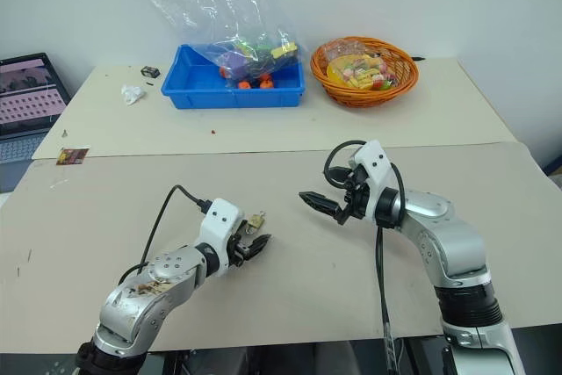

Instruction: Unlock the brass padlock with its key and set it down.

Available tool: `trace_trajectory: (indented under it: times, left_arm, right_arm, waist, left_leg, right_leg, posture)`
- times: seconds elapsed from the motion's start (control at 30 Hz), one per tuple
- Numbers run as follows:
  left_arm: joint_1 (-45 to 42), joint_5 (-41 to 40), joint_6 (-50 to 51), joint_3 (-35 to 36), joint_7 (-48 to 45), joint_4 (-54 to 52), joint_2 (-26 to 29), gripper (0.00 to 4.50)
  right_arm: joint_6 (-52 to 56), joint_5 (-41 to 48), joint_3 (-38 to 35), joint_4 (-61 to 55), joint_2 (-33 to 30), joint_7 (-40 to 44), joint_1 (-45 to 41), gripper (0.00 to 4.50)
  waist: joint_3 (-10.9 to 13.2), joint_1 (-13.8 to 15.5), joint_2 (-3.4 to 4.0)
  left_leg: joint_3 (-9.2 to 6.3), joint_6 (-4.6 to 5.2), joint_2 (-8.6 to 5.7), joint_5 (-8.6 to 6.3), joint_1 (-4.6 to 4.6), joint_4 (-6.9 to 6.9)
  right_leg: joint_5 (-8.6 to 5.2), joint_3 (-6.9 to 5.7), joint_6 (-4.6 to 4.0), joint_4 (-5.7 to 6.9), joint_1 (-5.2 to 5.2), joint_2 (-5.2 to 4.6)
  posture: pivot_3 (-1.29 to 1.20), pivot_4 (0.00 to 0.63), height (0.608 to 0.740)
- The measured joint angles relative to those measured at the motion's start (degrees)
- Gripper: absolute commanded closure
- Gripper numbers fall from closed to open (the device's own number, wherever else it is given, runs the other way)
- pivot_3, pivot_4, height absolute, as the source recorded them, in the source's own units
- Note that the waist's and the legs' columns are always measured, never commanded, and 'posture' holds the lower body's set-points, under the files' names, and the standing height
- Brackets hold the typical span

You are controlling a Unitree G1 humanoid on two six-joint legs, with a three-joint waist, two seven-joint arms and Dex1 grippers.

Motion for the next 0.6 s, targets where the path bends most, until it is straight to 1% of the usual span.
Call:
trace_trajectory:
  times: [0.07, 0.13, 0.2, 0.33, 0.43, 0.6]
  left_arm:
    - [-0.01, 0.05, -0.02, 0.13, 0.02, 0.23, -0.16, 3.21]
    - [-0.19, 0.22, -0.2, 0.37, 0.09, 0.81, -0.39, 3.89]
    - [-0.3, 0.57, -0.28, 0.39, 0.09, 0.97, -0.55, 4.45]
    - [-0.74, 1.34, -1.77, 0.1, -0.37, 2.19, -0.39, 4.45]
    - [-0.63, 1.59, -4.49, -0.3, -2.11, 3.11, 1.19, 4.45]
    - [0.58, 1.81, -7.83, 0.53, -5.27, 3.14, 6.41, 4.45]
  right_arm:
    - [0.0, 0.0, 0.0, 0.0, 0.0, 0.0, 0.0, 0.0]
    - [0.0, -0.01, 0.0, 0.0, 0.0, 0.0, 0.0, 0.0]
    - [0.0, 0.0, -0.01, 0.0, 0.0, -0.02, -0.01, 0.0]
    - [0.01, 0.0, -0.02, 0.0, 0.0, -0.1, -0.45, 0.0]
    - [0.01, 0.0, -0.02, 0.0, 0.0, -0.28, -1.09, 0.0]
    - [0.01, -0.03, 0.0, -0.01, 0.03, -0.46, -1.17, 0.0]
  waist:
    - [0.0, 0.01, 0.0]
    - [0.0, 0.02, 0.0]
    - [0.0, 0.01, 0.0]
    - [0.0, 0.05, 0.0]
    - [0.0, -0.01, 0.0]
    - [0.0, -0.11, 0.0]
  left_leg:
    - [0.0, 0.0, 0.0, 0.0, 0.0, 0.0]
    - [0.0, 0.0, 0.0, 0.0, 0.01, 0.0]
    - [0.0, 0.0, 0.0, 0.0, 0.01, 0.0]
    - [0.0, 0.0, 0.0, 0.0, 0.01, 0.0]
    - [0.0, 0.0, 0.01, 0.0, 0.01, 0.0]
    - [0.0, 0.0, 0.01, 0.0, 0.0, 0.0]
  right_leg:
    - [0.0, 0.0, 0.0, 0.0, 0.0, 0.0]
    - [0.0, -0.01, 0.0, 0.0, 0.0, 0.0]
    - [0.0, -0.01, 0.01, 0.0, 0.01, 0.0]
    - [-0.01, -0.01, 0.01, 0.0, 0.01, 0.0]
    - [-0.01, -0.01, 0.01, 0.0, 0.0, 0.0]
    - [-0.01, 0.0, 0.0, 0.0, -0.04, 0.0]
  posture:
    - [0.0, 0.15, 0.74]
    - [0.0, 0.15, 0.74]
    - [0.0, 0.15, 0.74]
    - [0.0, 0.15, 0.74]
    - [0.0, 0.15, 0.74]
    - [0.0, 0.15, 0.74]
